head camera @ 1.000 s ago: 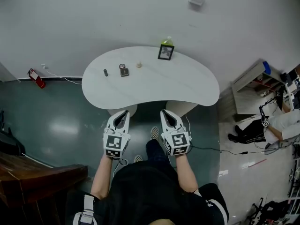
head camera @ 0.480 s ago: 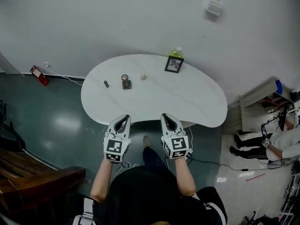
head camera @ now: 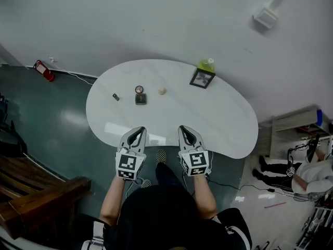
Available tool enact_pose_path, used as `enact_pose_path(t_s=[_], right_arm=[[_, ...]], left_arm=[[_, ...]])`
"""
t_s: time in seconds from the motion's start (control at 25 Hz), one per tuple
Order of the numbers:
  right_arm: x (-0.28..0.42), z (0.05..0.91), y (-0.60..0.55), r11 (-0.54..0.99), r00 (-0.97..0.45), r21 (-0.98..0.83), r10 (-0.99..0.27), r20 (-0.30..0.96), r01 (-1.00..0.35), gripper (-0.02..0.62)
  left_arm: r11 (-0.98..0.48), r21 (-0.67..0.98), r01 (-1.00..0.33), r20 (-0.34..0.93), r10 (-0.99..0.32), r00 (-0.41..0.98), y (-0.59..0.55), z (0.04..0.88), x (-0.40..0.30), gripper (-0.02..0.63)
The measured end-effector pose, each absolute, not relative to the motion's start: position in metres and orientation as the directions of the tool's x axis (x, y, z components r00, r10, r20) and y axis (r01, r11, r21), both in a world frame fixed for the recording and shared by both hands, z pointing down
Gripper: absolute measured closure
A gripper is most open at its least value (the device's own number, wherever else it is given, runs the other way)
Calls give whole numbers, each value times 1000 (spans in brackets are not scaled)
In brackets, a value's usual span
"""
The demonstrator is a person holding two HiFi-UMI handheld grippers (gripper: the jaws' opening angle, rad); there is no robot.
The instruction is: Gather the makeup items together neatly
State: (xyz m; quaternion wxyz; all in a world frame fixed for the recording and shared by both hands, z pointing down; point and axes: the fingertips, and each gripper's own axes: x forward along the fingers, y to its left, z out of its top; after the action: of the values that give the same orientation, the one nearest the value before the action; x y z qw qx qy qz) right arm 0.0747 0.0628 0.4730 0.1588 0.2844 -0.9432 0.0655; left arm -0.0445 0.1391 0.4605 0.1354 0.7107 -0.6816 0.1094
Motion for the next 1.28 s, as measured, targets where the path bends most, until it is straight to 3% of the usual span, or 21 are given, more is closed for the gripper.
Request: enact_pose_path(t_s=[0.68, 1.28], right_arm=[[-6, 549, -31, 919, -849, -97, -309, 428, -383, 563], [-70, 609, -107, 951, -851, -95, -216, 478, -294, 551]], left_arm=[[158, 77, -984, 445, -889, -107, 76, 520, -102, 586], [288, 75, -955, 523, -827, -208, 71, 547, -129, 586]])
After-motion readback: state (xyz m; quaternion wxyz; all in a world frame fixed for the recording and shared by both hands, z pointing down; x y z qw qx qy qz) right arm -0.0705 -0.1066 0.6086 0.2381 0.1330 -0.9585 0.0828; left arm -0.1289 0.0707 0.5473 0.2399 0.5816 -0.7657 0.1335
